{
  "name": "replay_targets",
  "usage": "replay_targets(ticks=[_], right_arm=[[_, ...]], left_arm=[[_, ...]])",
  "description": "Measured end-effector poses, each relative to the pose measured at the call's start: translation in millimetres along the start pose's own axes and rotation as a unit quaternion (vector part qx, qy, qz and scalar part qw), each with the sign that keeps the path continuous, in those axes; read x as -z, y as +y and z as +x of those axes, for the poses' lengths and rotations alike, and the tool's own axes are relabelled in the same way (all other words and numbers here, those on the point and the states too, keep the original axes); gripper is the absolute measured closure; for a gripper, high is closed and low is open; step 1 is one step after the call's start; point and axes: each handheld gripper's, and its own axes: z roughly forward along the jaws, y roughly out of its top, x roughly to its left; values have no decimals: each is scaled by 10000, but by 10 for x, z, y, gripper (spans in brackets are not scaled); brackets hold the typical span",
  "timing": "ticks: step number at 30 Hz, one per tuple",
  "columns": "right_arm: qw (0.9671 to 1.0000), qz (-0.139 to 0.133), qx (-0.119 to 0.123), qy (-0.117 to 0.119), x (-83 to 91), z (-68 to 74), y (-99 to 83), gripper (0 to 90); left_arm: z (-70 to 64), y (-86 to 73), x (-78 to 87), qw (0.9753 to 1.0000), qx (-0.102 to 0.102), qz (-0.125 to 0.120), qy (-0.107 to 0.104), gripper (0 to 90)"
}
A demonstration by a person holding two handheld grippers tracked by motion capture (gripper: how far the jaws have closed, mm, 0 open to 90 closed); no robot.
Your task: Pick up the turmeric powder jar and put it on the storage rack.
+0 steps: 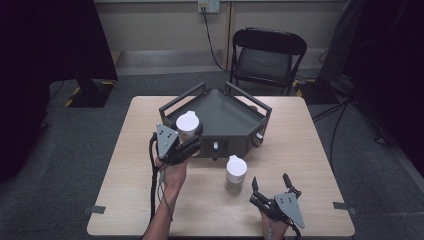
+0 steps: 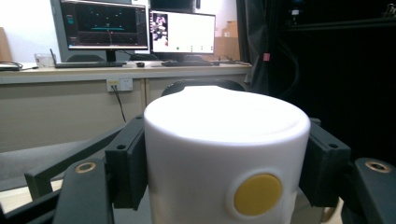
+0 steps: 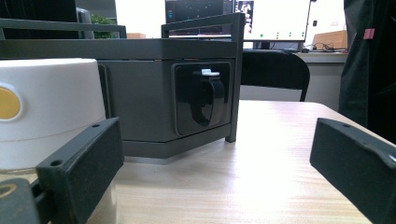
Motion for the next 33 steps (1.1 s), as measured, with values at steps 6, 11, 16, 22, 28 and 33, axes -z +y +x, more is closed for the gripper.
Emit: replay_targets(ticks=[6,11,16,22,28,33], right_arm=[[10000,-1,1,15,0,-5,0,17],[10000,0,2,21,1,-7,0,17],[10000,0,0,24,1,-8,0,17],[10000,-1,2,31,1,-11,0,17],[10000,-1,1,31,1,-11,0,17],[10000,0,2,54,2,-19,0,17]], left_arm=[[25,65,-168,9999,34,71,69,308],[16,96,-254,9999,104,-10,65,308],[-19,180,-374,9999,30,-5,170,309],[-1,236,-548,9996,16,68,274,311],[-12,192,-723,9994,-4,89,336,311],[-22,178,-805,9991,-67,163,373,311]])
